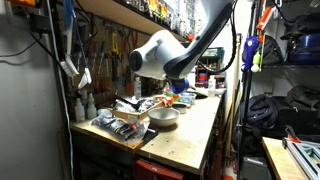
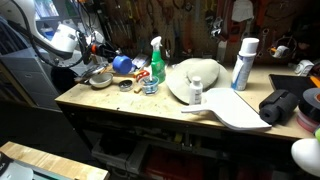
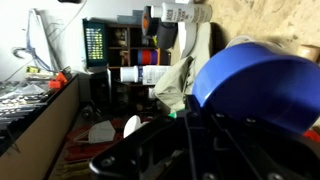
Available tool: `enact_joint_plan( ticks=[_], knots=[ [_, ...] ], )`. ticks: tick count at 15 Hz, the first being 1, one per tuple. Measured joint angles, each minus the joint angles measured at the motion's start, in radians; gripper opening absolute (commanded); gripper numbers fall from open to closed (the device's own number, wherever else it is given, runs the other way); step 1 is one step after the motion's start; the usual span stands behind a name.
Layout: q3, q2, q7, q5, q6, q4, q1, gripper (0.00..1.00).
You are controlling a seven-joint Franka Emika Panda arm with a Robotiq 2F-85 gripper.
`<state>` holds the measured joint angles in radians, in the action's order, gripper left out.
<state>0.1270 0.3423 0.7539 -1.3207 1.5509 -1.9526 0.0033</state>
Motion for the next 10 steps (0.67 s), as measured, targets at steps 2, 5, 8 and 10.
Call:
enact_joint_plan(
  ticks=[2,5,8,10],
  knots=[
    [-0.009,-0.059,-0.049,0.067,0.095,-0.032,-0.017,0.07],
    [-0.028,-0.138,-0.126,0.174,0.230,-0.092,-0.030,0.07],
    [-0.052,-0.211,-0.211,0.288,0.361,-0.156,-0.035,0.06],
    [-0.069,-0.257,-0.279,0.368,0.444,-0.197,-0.038,0.07]
  ],
)
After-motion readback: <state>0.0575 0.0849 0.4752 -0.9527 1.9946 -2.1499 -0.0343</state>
